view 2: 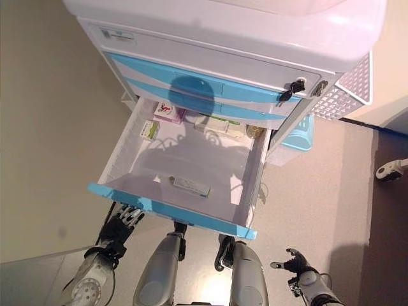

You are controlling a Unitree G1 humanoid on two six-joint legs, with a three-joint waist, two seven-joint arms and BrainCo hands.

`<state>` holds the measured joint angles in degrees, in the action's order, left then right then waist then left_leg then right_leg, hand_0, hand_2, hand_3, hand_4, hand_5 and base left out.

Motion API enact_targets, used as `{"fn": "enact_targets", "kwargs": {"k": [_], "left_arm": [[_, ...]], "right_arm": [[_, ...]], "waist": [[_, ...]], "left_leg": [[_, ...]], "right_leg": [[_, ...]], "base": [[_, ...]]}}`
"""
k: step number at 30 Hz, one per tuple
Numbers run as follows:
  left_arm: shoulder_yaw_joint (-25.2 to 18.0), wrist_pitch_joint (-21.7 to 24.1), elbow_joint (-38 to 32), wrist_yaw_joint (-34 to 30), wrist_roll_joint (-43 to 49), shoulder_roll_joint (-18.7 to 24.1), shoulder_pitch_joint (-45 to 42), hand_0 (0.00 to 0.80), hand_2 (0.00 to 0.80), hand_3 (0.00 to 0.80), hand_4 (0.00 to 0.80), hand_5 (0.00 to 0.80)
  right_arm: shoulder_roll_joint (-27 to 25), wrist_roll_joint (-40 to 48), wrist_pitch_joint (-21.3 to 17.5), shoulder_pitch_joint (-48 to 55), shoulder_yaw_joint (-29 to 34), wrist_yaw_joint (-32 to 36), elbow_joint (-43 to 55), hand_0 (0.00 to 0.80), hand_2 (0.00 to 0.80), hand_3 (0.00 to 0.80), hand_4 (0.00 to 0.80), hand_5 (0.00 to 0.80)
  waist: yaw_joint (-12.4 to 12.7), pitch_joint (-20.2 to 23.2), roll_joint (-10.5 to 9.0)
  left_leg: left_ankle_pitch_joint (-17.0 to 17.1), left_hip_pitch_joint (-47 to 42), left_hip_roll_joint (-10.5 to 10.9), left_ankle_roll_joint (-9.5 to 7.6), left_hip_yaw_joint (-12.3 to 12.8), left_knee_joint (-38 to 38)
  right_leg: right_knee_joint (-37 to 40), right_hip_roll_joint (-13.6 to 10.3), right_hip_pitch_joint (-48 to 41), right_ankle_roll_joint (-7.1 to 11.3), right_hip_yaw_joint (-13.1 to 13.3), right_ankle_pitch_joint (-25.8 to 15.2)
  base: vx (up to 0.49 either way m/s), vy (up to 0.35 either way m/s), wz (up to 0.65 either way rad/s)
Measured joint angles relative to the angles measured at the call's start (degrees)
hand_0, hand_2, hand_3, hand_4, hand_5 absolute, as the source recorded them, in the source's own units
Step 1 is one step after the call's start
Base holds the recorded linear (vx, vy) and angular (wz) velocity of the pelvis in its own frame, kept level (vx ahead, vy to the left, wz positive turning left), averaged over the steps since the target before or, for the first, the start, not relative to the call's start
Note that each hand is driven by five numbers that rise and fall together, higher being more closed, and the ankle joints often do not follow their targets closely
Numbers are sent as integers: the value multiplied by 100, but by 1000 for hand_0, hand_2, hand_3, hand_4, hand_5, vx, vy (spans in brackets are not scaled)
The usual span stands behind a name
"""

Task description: Open the drawer and pick up the medicine

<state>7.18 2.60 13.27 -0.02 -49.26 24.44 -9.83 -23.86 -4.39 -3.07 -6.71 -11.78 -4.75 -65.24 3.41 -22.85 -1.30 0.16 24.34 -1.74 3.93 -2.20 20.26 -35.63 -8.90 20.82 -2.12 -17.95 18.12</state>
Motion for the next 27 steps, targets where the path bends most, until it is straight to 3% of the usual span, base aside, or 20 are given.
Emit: {"fn": "enact_targets", "kwargs": {"k": [2,8,11,16,21,24,25,27], "left_arm": [[-9,4,225,-7,404,49,31,0,0,0,0,0],[-397,2,2080,130,1552,6,379,0,0,0,0,0],[-402,-81,3038,237,2117,-71,528,0,0,0,0,0],[-412,-104,5002,387,3071,-257,952,0,0,0,0,0],[-484,-103,5793,550,3930,-343,1155,0,0,0,0,0],[-625,-146,5915,620,4205,-320,1174,0,0,0,0,0],[-632,-174,5920,633,4416,-331,1196,0,0,0,0,0],[-685,-216,6035,639,4542,-338,1165,0,0,0,0,0]], "right_arm": [[-17,61,3,14,3,2,37,0,0,0,0,0],[-64,342,9,117,243,9,103,0,0,0,0,0],[-127,573,-4,73,374,-6,195,0,0,0,0,0],[-284,914,-49,148,700,-139,469,0,0,0,0,0],[-614,964,-157,451,909,-184,1403,0,0,0,0,0],[-861,959,-231,680,960,-204,2027,0,0,0,0,0],[-913,956,-172,1012,1351,-193,2935,0,0,0,0,0],[-1003,960,-361,1206,1597,-207,3784,0,0,0,0,0]], "waist": [[-74,43,38],[-153,406,211],[-260,488,174],[-443,658,16],[-657,762,-39],[-727,783,-49],[-719,835,-49],[-774,848,-52]], "left_leg": [[-27,2,-2,-14,34,12],[6,-86,-12,-64,197,-206],[23,-187,-58,-85,312,-360],[134,-578,-122,-166,721,-867],[232,-851,-86,-286,1009,-1297],[253,-951,-41,-325,1092,-1414],[271,-991,-25,-355,1179,-1521],[291,-1108,2,-383,1240,-1626]], "right_leg": [[18,2,0,20,55,-11],[248,91,47,64,286,-146],[478,178,21,92,447,-283],[1078,308,-168,235,813,-613],[1683,348,-362,376,1097,-973],[1911,345,-470,449,1191,-1105],[2038,344,-467,476,1266,-1168],[2213,335,-580,520,1298,-1254]], "base": [[65,22,-7],[37,33,-14],[42,38,-35],[53,40,-39],[48,33,-31],[48,38,-24],[23,26,-21],[41,23,-18]]}}
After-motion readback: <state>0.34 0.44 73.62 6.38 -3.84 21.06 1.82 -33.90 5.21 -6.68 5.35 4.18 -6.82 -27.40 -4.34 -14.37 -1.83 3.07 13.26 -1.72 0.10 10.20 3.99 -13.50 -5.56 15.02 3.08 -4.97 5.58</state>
